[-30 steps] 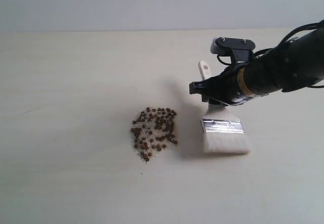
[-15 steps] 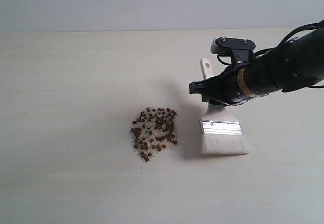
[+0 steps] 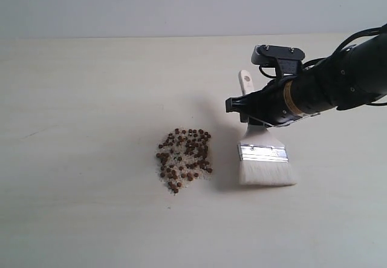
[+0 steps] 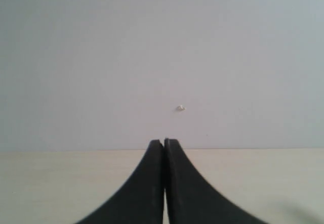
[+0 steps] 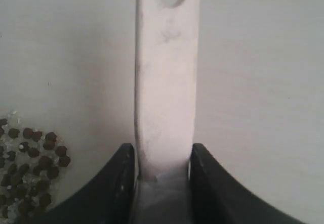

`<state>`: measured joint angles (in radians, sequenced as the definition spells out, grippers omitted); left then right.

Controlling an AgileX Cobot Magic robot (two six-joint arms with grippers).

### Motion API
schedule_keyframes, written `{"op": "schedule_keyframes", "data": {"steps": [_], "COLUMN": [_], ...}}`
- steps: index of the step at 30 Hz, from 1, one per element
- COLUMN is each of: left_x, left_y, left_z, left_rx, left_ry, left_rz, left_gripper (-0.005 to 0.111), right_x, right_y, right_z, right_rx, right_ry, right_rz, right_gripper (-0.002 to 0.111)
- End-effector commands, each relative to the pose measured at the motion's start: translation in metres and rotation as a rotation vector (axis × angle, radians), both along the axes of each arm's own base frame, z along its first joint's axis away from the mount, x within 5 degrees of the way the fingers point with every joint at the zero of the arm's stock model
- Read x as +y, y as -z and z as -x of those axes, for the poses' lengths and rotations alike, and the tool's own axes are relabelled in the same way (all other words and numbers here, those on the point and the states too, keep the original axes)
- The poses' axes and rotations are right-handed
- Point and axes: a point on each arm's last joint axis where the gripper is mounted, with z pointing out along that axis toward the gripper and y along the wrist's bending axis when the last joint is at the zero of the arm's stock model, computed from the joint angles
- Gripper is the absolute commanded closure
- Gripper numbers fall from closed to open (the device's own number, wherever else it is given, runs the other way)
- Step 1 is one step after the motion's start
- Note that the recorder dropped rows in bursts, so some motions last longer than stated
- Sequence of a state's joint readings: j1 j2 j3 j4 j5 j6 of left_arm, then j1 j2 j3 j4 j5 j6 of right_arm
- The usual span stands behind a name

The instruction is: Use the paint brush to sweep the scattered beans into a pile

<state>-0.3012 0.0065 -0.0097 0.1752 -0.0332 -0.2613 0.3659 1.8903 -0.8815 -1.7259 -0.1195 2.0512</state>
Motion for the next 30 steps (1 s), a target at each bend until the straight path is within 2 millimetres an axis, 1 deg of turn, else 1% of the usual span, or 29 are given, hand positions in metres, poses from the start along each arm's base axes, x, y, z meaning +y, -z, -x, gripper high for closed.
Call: {"op": "schedule_keyframes", "data": {"steps": [1,5,8,10,12,13,15,18,20,24,27,30], "left_x": [0.0,0.0,0.0,0.0,0.0,0.0,0.0,0.0,0.0,0.0,0.0,0.0], "left_y": [-0.003,-0.003,-0.003,-0.003,-0.003,-0.003,-0.003,-0.003,-0.003,-0.003,-0.003,-0.003], "left_z": [0.001,0.001,0.001,0.001,0.001,0.001,0.001,0.001,0.001,0.001,0.001,0.001], "left_rx": [-0.019,-0.019,-0.019,-0.019,-0.019,-0.019,-0.019,-0.019,-0.019,-0.019,-0.019,-0.019], "left_ry": [-0.001,-0.001,-0.001,-0.001,-0.001,-0.001,-0.001,-0.001,-0.001,-0.001,-0.001,-0.001], "left_rz": [0.007,0.007,0.007,0.007,0.007,0.007,0.007,0.007,0.007,0.007,0.007,0.007], "left_gripper": [0.107,0.107,0.107,0.107,0.107,0.107,0.107,0.107,0.107,0.107,0.107,0.107], "right_x": [0.0,-0.003,-0.003,-0.003,-0.003,-0.003,-0.003,-0.007,-0.017,-0.037,-0.048,-0.057], "right_y": [0.001,0.001,-0.002,-0.004,-0.008,-0.011,-0.022,-0.037,-0.047,-0.054,-0.056,-0.062], "right_z": [0.002,0.0,0.0,0.0,0.0,0.0,0.001,0.011,0.023,0.055,0.085,0.108], "right_rx": [0.004,-0.008,-0.021,-0.027,-0.036,-0.043,-0.07,-0.128,-0.181,-0.222,-0.225,-0.253], "right_ry": [-0.005,0.011,0.017,0.018,0.015,0.014,0.004,-0.026,-0.035,-0.033,-0.037,-0.035], "right_rz": [0.006,0.025,0.029,0.026,0.019,0.014,0.001,0.034,0.101,0.183,0.192,0.18], "right_gripper": [0.082,0.066,0.057,0.055,0.055,0.056,0.063,0.089,0.107,0.108,0.108,0.108]}}
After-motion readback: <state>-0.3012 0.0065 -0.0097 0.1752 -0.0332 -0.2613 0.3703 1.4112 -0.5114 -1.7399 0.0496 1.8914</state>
